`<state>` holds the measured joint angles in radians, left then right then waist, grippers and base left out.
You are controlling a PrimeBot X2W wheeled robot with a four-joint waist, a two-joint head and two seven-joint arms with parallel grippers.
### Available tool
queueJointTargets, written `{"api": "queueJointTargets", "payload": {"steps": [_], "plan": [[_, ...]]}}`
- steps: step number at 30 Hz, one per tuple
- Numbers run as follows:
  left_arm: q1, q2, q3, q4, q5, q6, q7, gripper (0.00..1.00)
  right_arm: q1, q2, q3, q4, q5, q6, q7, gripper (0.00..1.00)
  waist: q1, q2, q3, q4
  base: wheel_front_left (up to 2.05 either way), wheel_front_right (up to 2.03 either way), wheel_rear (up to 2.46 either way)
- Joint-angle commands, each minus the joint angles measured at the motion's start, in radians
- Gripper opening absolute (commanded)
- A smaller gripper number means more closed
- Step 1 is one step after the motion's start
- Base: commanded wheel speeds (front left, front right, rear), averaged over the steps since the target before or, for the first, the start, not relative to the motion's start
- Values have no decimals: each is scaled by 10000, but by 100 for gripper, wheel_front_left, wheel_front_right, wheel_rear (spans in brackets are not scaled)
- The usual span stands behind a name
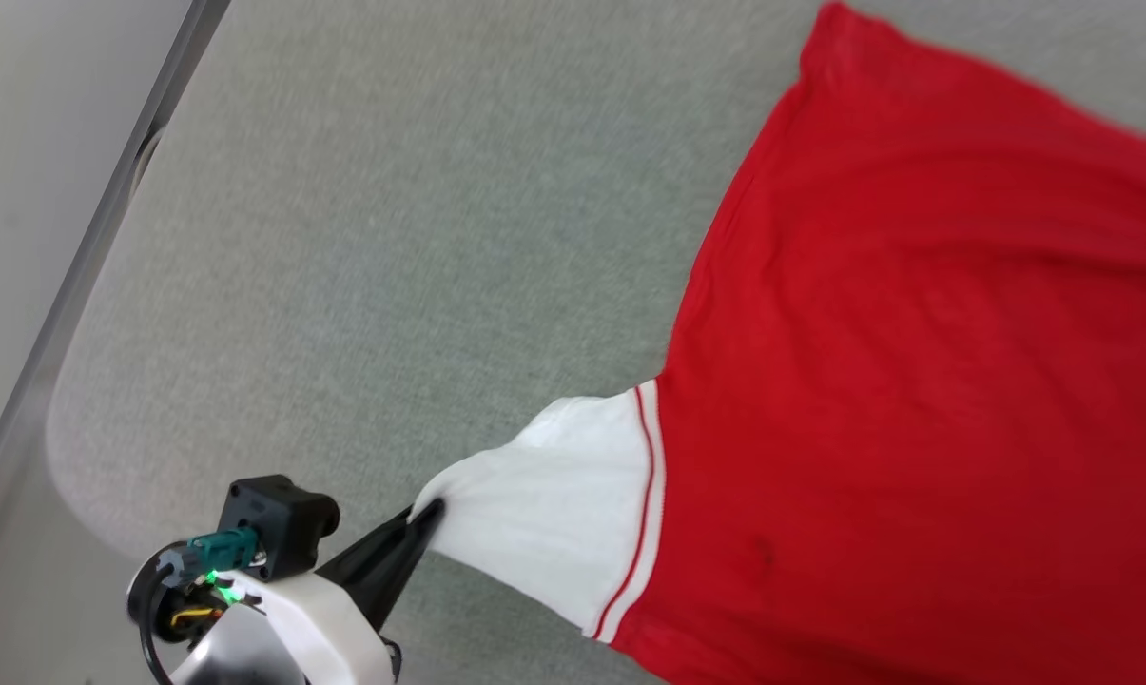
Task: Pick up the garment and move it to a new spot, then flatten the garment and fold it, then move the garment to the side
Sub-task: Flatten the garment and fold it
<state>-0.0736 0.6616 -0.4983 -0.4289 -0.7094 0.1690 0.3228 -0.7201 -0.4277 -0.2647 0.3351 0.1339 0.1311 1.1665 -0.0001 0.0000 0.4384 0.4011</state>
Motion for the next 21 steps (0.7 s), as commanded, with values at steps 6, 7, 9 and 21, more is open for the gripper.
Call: {"api": "queueJointTargets", "payload": {"steps": [6,7,9,21], "plan": [[696,172,156,217,-252,299,13,0,1730,87,505,-310,675,-8,-373,0,1,0,-1728,-1317,0,0,0],[821,183,185,284,-302,343,-11,0,1945,139,589,-334,794,-8,-422,0,1,0,-1920,-1455,0,0,0],[1069,227,274,379,-409,452,-78,0,2343,156,710,-454,1018,-8,-511,0,1,0,-2246,-1717,0,0,0],[1830,56,459,694,-644,735,-574,0,4854,351,895,-1903,2056,-8,-535,0,1,0,-3530,-2741,0,0,0]]}}
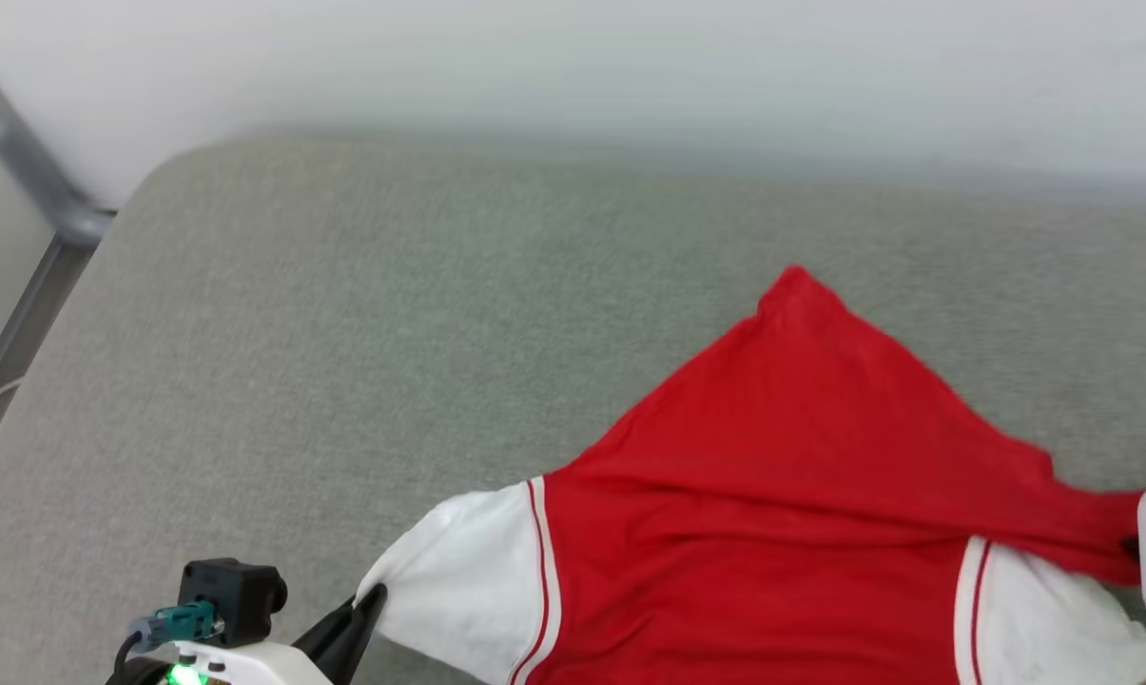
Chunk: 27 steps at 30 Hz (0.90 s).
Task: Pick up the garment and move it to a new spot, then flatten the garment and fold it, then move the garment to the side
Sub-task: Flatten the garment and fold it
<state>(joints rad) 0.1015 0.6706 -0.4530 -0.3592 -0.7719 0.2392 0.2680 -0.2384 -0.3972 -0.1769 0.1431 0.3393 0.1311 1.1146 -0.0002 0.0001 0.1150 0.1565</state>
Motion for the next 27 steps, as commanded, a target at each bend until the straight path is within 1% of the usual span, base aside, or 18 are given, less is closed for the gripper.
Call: {"api": "queueJointTargets", "payload": {"steps": [1,7,13,14,15,17,21,23,27], "plan": [[125,-60,-4,13,-20,59,-77,0,300,99,-67,-154,93,-8,10,0,2,-1,-358,-342,0,0,0],[235,-324,-57,108,-76,76,-349,0,1907,370,-414,-1107,295,-8,369,0,2,-1,-545,-504,0,0,0],[-16,-597,-87,197,-34,17,-621,0,2747,755,-604,-1353,327,-8,442,0,2,-1,-544,-518,0,0,0],[-57,-619,-98,206,-10,7,-634,0,2773,778,-601,-1357,290,-8,382,35,2,-1,-531,-508,0,0,0],[-85,-622,-105,213,4,-3,-624,0,2765,781,-544,-1376,303,-8,343,100,2,-1,-519,-497,0,0,0],[-125,-602,-111,197,41,-11,-615,0,2598,782,-538,-1411,385,-8,233,100,2,-1,-481,-468,0,0,0],[-231,-549,-144,102,109,-21,-582,0,2170,566,-313,-1738,652,-8,191,100,2,-1,-328,-341,0,0,0],[-235,-531,-188,28,147,-3,-550,0,1902,494,-199,-2103,905,-8,377,100,2,-1,-237,-241,0,0,0],[-369,-509,-276,-231,255,4,-473,0,1151,293,21,-2902,1040,-8,858,100,2,-1,172,80,0,0,0]]}}
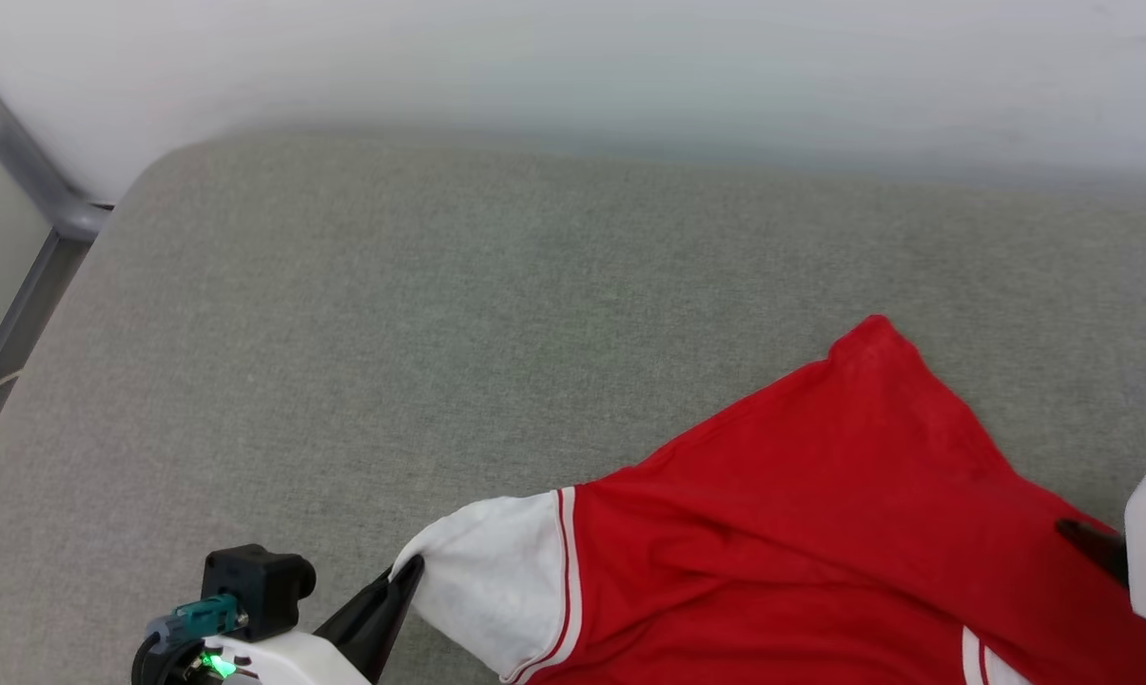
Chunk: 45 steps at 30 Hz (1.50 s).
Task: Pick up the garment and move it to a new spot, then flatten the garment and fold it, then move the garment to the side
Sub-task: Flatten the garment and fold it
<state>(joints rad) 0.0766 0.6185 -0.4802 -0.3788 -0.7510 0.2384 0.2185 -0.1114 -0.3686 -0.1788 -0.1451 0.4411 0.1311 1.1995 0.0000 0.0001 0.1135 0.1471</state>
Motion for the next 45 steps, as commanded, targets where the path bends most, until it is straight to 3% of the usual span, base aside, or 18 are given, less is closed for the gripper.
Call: {"api": "queueJointTargets", "payload": {"steps": [1,7,17,31,32,33,34,45], "plan": [[-161,20,-32,-93,74,-3,38,0,-388,20,41,-142,49,-8,103,100,0,-1,312,270,0,0,0],[-680,-108,-191,-371,264,-173,111,0,-1932,-224,400,-224,-446,-8,377,100,0,-1,1368,1093,0,0,0],[-1534,-536,-594,-112,410,-611,62,0,-4164,-323,691,1493,-1345,-8,454,100,0,-1,2685,2395,0,0,0],[-2009,-877,-917,211,404,-894,1,0,-4107,-722,843,3695,-1826,-8,404,100,0,-1,3122,3167,0,0,0],[-2019,-887,-924,243,395,-911,-21,0,-4020,-716,835,3792,-1774,-8,491,78,0,-1,3132,3175,0,0,0],[-2029,-894,-925,273,388,-932,-22,0,-3952,-713,826,3838,-1769,-8,502,25,0,-1,3138,3179,0,0,0],[-2041,-899,-928,308,382,-945,-34,0,-3916,-716,789,3867,-1773,-8,421,0,0,-1,3137,3179,0,0,0],[-2001,-822,-771,547,328,-908,-227,0,-4637,-421,543,4029,-1764,-8,-1495,0,0,-1,2521,2811,0,0,0]]}}
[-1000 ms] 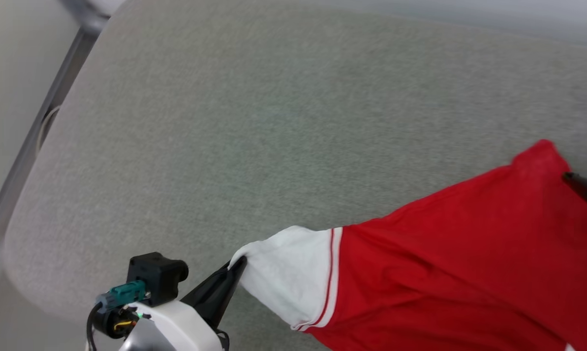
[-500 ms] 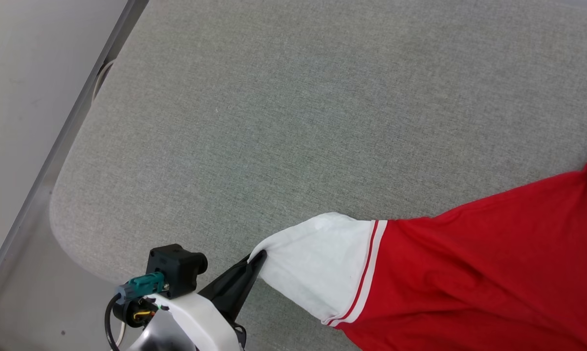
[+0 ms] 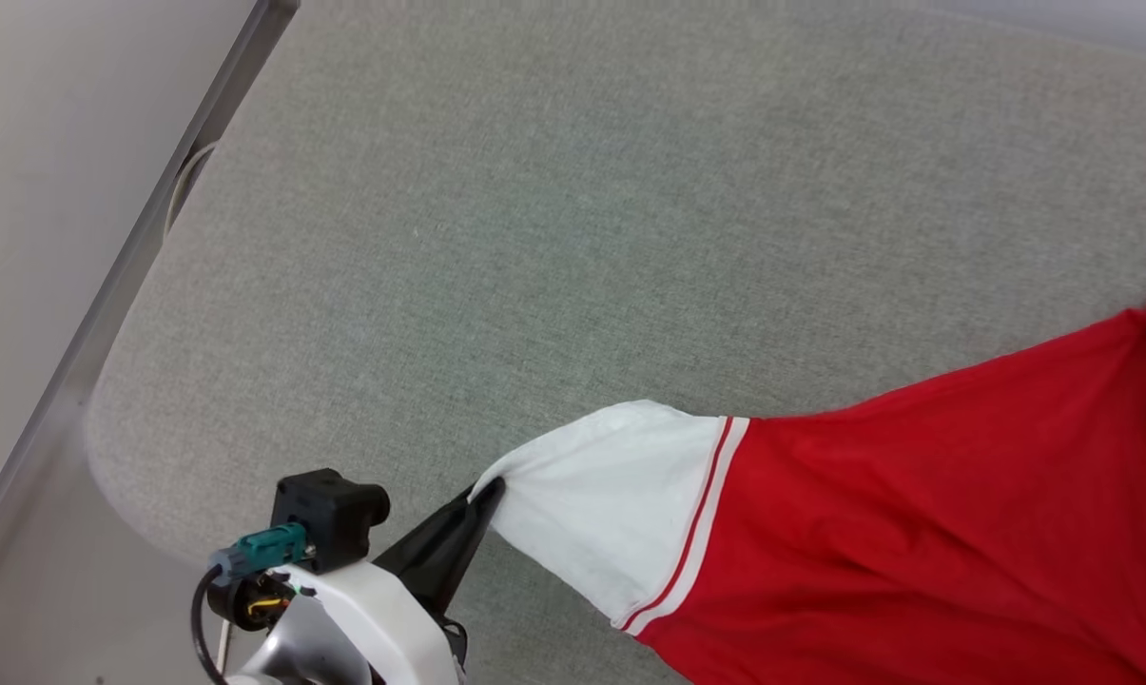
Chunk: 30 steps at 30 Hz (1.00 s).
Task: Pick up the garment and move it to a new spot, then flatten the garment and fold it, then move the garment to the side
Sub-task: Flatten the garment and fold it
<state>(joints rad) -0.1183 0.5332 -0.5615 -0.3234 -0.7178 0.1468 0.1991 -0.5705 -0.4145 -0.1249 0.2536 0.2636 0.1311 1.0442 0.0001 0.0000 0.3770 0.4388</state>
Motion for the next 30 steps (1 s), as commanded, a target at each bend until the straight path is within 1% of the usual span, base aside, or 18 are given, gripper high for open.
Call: {"api": "queueJointTargets", "payload": {"steps": [1,8,13,22,26,30], "plan": [[-28,42,85,-38,-38,24,-55,0,-123,30,17,76,38,-8,-155,0,-1,0,-234,-182,0,0,0],[20,286,584,-197,-22,243,-354,0,-390,-55,390,316,412,-8,-1541,0,-1,0,-1191,-860,0,0,0],[-154,384,1248,-414,-129,433,-795,0,-573,-48,798,11,836,-8,-2272,0,-1,0,-1873,-1497,0,0,0],[-873,523,2663,-791,-181,858,-1598,0,-621,-140,1171,-1270,1538,-8,-2778,0,-1,0,-2766,-2632,0,0,0],[-1378,522,3257,-945,-278,1026,-1847,0,-542,20,1153,-1944,1757,-8,-2914,0,-1,0,-3026,-3083,0,0,0],[-2059,477,3695,-1107,-148,1208,-2087,0,-443,156,1064,-2638,1850,-9,-3141,0,-1,0,-3148,-3475,0,0,0]]}}
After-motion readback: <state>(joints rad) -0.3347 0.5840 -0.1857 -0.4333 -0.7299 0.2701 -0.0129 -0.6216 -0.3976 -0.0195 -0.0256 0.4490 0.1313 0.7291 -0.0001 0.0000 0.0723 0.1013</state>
